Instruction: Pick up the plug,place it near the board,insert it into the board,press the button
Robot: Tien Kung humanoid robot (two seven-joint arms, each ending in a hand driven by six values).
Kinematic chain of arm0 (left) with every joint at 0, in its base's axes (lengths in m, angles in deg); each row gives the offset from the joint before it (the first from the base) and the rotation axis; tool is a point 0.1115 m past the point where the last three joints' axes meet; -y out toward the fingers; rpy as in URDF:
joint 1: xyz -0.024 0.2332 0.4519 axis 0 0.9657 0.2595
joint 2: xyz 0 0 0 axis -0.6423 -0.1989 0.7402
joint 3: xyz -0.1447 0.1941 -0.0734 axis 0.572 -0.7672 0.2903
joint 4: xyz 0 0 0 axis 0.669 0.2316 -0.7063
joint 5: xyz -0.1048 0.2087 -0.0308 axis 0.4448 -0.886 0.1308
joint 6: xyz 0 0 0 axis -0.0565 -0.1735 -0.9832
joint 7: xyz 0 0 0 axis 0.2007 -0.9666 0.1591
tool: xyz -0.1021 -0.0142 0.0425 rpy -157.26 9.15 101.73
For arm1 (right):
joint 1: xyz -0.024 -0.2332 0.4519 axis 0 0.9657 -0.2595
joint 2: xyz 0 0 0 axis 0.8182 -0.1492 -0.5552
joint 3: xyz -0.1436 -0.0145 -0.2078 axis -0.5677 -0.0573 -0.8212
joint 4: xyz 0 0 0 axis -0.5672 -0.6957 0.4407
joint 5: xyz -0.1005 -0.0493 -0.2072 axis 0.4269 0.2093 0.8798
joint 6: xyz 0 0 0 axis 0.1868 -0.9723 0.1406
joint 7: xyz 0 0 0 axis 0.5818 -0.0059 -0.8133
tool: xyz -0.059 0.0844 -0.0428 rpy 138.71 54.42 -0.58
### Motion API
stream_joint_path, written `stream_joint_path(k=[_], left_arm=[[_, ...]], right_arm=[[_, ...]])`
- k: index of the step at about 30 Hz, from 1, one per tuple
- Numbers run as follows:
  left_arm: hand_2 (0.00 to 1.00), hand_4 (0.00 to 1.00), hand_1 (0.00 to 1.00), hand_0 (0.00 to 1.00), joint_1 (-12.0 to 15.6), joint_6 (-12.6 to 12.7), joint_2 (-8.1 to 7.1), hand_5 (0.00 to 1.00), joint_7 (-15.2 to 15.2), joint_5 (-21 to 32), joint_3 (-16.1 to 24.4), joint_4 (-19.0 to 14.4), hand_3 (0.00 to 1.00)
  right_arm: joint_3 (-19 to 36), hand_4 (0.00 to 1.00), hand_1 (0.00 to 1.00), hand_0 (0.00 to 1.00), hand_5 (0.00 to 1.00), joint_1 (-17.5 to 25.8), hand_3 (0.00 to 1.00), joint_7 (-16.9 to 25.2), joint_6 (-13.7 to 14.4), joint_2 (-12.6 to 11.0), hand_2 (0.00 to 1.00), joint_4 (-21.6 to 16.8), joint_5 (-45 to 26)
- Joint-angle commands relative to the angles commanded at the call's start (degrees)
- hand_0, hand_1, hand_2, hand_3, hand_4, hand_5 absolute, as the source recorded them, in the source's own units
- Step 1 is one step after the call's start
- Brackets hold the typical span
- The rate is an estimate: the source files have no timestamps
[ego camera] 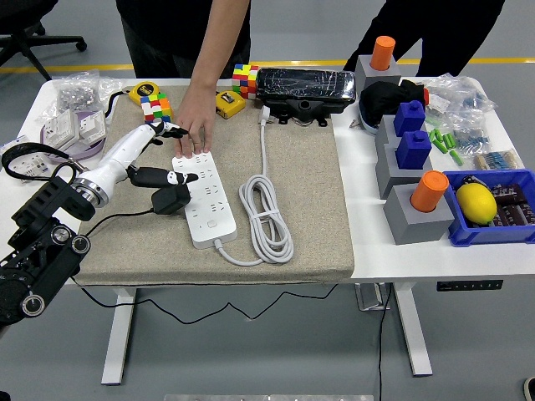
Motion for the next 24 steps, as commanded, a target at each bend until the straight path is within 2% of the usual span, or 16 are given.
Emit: stream_joint_path(k=[2,5,6,10,11,12,14,15,21,24], left_arm=[[0.847,0.998,0.87,0.792,2.2,2.5,1.37,0.946,-0.1,1.8,2.6,-1.7,0.825],[0.847,0.998,0.87,0.792,4.6,4.5,2.8,0.946,-0.4,3.6,5.2,-3.4,0.825],[0.929,0.998,0.952,0.888,5.9,5.2,3.31,0.998,-0.9,4.2,6.2,-4.4,0.899],[0.929,0.998,0.952,0.888,9.0,7.7,4.47,0.998,-3.6,5.0,7.8,-7.4,0.899],[0.929,0.998,0.952,0.888,9.8,8.5,4.67,0.998,-5.4,4.3,7.7,-8.7,0.899],[0.991,0.998,0.998,0.985,10.3,9.2,4.75,0.998,-7.3,3.5,7.6,-9.8,0.958],[0.991,0.998,0.998,0.985,11.0,10.0,4.9,0.998,-11.1,1.7,7.5,-11.7,0.958],[0.991,0.998,0.998,0.985,11.4,10.1,5.02,0.998,-14.0,0.4,7.5,-12.8,0.958],[0.955,0.998,0.972,0.957,12.7,6.2,4.63,0.998,-27.5,-5.2,6.4,-18.3,0.927],[0.932,0.998,0.955,0.937,13.1,3.9,4.6,0.998,-32.4,-6.7,6.1,-20.3,0.923]], right_arm=[[-0.2,0.998,0.8,0.826,0.998,0.0,0.805,0.0,0.0,0.0,0.783,0.0,-0.1],[-0.1,0.998,0.8,0.826,0.998,0.1,0.805,0.0,-0.1,0.1,0.783,0.0,0.0],[0.2,0.998,0.8,0.829,0.998,0.2,0.804,0.0,-0.1,0.2,0.782,0.0,0.2],[0.3,0.998,0.8,0.829,0.998,0.2,0.804,0.1,-0.1,0.4,0.782,0.0,0.1],[0.3,0.998,0.8,0.829,0.998,0.2,0.804,0.1,-0.1,0.4,0.782,0.0,0.1],[0.4,0.998,0.799,0.828,0.998,0.2,0.804,0.1,-0.1,0.4,0.783,0.0,0.2],[0.6,0.998,0.799,0.828,0.998,0.2,0.804,0.1,-0.1,0.4,0.783,0.0,0.3],[0.7,0.998,0.799,0.828,0.998,0.2,0.804,0.0,-0.1,0.4,0.783,0.0,0.3],[0.9,0.998,0.799,0.829,0.998,0.4,0.804,0.0,-0.1,0.4,0.783,0.0,0.4],[0.9,0.998,0.799,0.828,0.998,0.4,0.804,-0.1,-0.1,0.4,0.782,0.0,0.3]])
